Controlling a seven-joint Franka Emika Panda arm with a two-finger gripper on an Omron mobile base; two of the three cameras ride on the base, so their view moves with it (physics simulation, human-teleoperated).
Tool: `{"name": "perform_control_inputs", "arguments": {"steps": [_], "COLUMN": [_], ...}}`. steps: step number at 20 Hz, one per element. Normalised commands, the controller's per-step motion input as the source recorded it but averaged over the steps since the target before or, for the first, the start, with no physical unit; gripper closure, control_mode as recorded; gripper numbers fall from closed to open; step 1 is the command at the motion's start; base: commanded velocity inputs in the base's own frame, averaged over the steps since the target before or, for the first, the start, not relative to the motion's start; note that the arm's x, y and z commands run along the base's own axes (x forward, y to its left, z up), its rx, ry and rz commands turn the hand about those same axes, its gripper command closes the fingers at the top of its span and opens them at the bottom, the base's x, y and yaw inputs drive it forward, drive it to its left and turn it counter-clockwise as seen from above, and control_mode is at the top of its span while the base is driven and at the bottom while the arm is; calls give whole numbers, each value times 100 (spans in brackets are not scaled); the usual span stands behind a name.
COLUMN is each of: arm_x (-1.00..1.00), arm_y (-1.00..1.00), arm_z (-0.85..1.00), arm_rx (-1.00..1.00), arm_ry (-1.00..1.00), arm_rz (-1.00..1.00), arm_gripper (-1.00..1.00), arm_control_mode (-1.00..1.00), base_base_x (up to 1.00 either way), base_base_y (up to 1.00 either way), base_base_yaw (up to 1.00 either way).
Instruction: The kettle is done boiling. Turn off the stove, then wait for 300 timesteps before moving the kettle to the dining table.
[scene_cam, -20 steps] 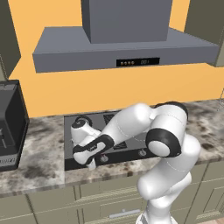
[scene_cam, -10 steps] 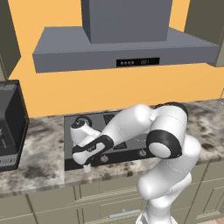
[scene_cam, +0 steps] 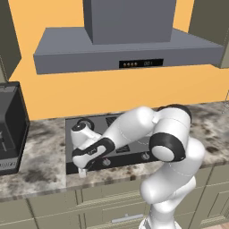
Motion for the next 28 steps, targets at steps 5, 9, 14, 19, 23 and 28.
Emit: {"name": "perform_control_inputs", "arguments": {"steps": [5, 9, 14, 19, 23, 28], "arm_x": [-21, -23, -26, -24, -26, -22], "arm_y": [0, 0, 0, -1, -5, -10], "arm_z": [-4, -1, 0, -1, -9, -7], "arm_rx": [2, 3, 2, 0, 0, 1], "arm_ry": [0, -1, -3, -3, -3, -1], "arm_rz": [-28, -28, -28, -13, -14, -25], "arm_gripper": [100, 100, 100, 100, 100, 100], "arm_control_mode": [-100, -100, -100, -100, -100, -100], "base_base_x": [0, 0, 0, 0, 0, 0], "base_base_y": [0, 0, 0, 0, 0, 0], "base_base_yaw": [0, 0, 0, 0, 0, 0]}}
